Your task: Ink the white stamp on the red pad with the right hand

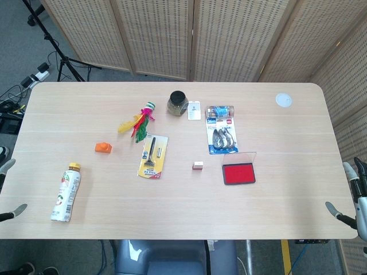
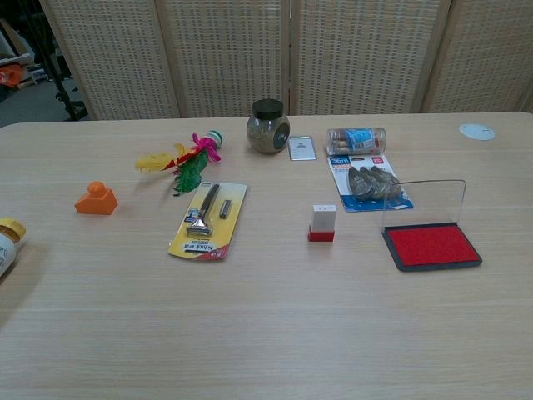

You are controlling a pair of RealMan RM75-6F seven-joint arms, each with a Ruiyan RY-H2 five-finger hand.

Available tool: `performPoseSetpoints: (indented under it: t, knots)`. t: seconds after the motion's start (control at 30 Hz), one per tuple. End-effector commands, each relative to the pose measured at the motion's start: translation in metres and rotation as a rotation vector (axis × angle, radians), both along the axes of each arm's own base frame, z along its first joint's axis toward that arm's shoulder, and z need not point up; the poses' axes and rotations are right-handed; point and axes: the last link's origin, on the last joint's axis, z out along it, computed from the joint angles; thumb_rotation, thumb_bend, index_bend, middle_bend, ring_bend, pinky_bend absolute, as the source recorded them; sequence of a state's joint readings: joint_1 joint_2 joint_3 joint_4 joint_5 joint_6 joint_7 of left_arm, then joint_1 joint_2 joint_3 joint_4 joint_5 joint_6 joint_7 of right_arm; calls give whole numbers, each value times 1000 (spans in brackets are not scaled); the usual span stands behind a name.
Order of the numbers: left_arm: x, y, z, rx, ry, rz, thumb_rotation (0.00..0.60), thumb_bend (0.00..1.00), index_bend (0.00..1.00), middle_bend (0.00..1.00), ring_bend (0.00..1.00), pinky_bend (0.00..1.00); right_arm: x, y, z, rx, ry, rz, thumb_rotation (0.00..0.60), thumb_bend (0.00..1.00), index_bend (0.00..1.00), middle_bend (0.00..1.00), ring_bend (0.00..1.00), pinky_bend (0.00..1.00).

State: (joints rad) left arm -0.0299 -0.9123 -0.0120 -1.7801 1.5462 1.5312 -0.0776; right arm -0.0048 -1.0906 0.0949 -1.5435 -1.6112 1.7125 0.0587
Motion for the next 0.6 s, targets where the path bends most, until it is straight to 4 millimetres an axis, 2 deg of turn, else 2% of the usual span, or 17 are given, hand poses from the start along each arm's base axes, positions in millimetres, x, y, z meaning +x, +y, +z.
performPoseSetpoints:
  t: [0.03, 0.4, 0.6]
  knots:
    - [-1, 1, 0, 0, -3, -1, 600, 0, 0, 0, 0, 0, -1, 0, -2, 5, 11, -13, 600, 0, 14, 0, 0, 0]
    - [-1, 0, 0, 7, -6, -11, 600, 0, 0, 0, 0, 0, 4, -1, -8, 27, 13, 0, 600, 0, 14, 0, 0, 0]
    - [2, 3, -5, 9, 11, -21, 600, 0, 0, 0, 0, 0, 22, -41, 6, 55, 78, 82, 600, 0, 0, 0, 0, 0]
